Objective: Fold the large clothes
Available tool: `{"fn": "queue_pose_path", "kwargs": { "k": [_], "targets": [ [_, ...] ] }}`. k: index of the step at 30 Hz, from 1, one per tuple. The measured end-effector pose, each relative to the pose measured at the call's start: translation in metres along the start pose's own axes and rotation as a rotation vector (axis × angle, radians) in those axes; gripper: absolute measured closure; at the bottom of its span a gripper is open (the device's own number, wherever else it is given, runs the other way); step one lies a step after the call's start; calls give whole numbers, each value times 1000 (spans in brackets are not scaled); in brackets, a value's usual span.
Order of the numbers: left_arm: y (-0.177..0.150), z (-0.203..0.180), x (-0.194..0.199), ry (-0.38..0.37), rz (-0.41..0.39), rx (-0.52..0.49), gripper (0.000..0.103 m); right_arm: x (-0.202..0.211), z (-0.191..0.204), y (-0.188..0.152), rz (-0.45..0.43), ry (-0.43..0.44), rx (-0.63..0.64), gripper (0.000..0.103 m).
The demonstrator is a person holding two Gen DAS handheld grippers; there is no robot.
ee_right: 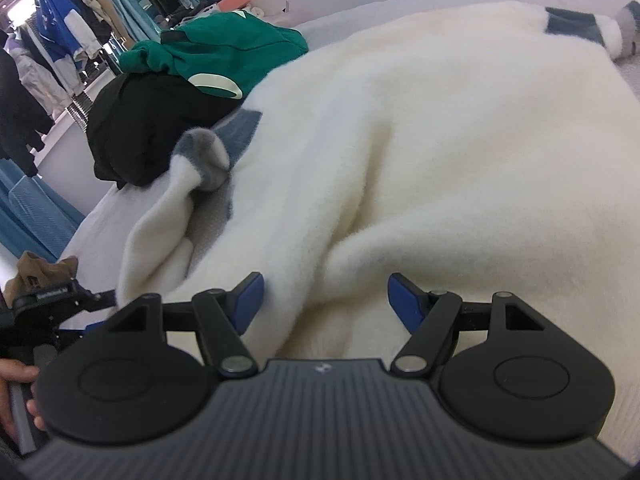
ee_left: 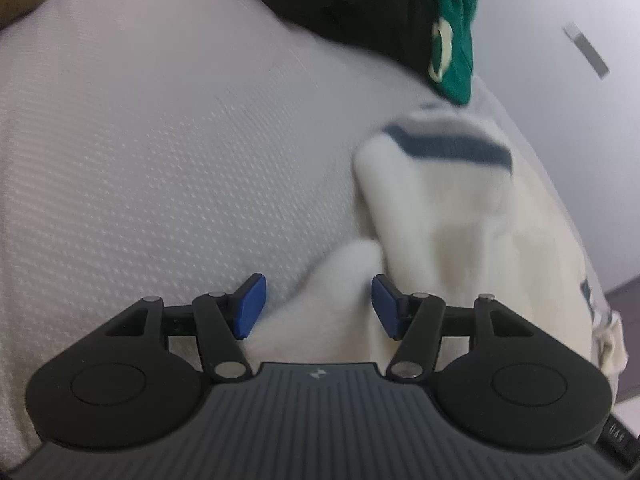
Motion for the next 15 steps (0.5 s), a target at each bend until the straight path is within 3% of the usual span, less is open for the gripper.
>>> {"fn": "queue_pose_path", "kwargs": {
  "k": [2,3,4,8,15],
  "targets": [
    [-4,-7,-3,13,14,-48,58,-2,1,-1,2,-5,4,31],
    [-3,-9,-4,2,20,-61,78,-3,1,-1,3,-8,6,31],
    [1,-9,-6,-7,22,-60,83,-4,1,0,4,-8,3,31],
    [28,-1,7,4,-21,-47,88,-5,4,2,1,-15,10,32],
    [130,20,66,225,-274,-145,89,-3,-1,3,-7,2,6,32]
  ]
}}
Point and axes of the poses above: each gripper's, at about its wrist camera, not at the fingertips, and x roughly against the way its jaws point, z to its left, y to its top, the point moved 2 cm from there along -x, roughly the way its jaws point, and after that the axes turned 5 degrees about -x, right-handed, at the moved point
